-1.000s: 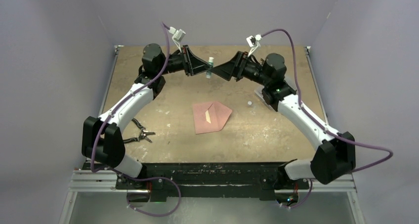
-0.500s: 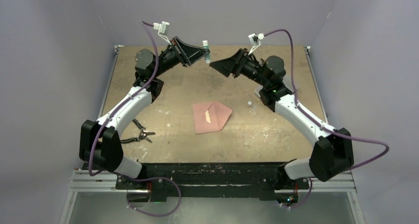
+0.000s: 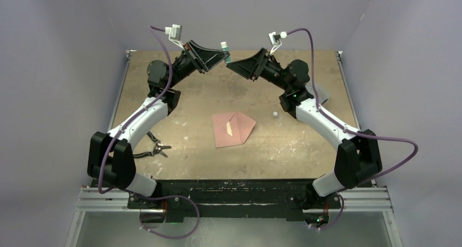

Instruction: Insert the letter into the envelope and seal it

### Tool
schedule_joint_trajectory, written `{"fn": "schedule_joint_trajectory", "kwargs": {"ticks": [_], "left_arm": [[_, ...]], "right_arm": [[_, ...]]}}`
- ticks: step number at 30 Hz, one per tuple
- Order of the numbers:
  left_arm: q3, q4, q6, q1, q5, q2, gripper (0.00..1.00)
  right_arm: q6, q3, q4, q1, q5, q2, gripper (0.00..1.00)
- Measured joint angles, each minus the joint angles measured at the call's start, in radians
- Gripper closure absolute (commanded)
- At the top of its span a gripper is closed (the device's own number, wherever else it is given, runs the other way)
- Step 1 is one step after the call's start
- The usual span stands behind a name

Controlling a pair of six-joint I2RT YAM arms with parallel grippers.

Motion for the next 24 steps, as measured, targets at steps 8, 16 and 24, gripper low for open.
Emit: {"fn": "schedule_joint_trajectory", "kwargs": {"ticks": [8, 16, 24], "left_arm": [[-0.003, 0.040, -0.019, 0.000, -0.001, 0.000, 1.00], [-0.004, 0.027, -0.018, 0.008, -0.008, -0.003, 0.60], [0.033, -0.141, 0.084, 0.004, 0.039, -0.009, 0.77]], "right_arm": [[0.066, 0.044, 0.063, 0.006, -0.037, 0.034, 0.83], [0.037, 0.103, 0.040, 0.004, -0.108, 0.072, 1.00], [-0.187, 0.238, -0.286, 0.008, -0.154, 0.082, 1.00]]}}
